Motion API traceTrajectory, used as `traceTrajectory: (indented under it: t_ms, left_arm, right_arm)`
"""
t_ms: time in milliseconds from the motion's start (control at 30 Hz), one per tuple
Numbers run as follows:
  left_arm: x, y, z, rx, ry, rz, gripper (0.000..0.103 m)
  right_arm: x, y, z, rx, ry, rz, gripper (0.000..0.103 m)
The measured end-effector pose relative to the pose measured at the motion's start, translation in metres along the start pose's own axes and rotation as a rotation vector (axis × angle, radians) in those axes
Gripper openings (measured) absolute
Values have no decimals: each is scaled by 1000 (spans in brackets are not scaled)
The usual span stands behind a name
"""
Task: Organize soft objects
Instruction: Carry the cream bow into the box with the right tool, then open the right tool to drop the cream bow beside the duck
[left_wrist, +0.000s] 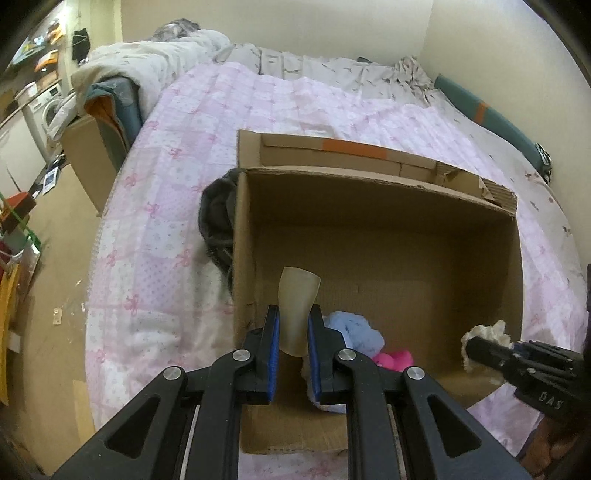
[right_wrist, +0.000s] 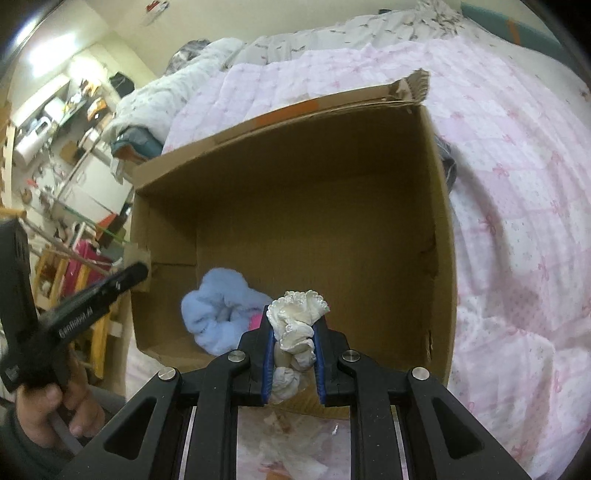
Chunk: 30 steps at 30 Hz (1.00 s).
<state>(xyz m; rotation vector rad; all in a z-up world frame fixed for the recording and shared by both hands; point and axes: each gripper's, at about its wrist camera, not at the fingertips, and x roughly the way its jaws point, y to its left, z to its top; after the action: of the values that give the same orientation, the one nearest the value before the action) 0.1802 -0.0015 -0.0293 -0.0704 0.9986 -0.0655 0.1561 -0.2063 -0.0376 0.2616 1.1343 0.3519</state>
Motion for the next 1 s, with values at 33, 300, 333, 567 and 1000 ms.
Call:
traceTrajectory:
  t_ms: [33,300,333,567,1000]
  left_arm:
    - [1,-1,0,5,2,1,13]
    - [9,-6,-2,23,22,5,15]
    - [9,-7,-2,24,23,6,17]
    - [9,-13,-3,53,11,-2,25]
    - [-3,-18,0,86,-34,29,69]
  right_arm:
    - [2,1,0,-4,7,-3,19]
    - [9,1,-3,-9,33,-13,19]
    - [10,1,-3,-13,35,-18,19]
    - [15,3,2,-2,45,-18,19]
    - [18,3,0,-3,34,-40,20]
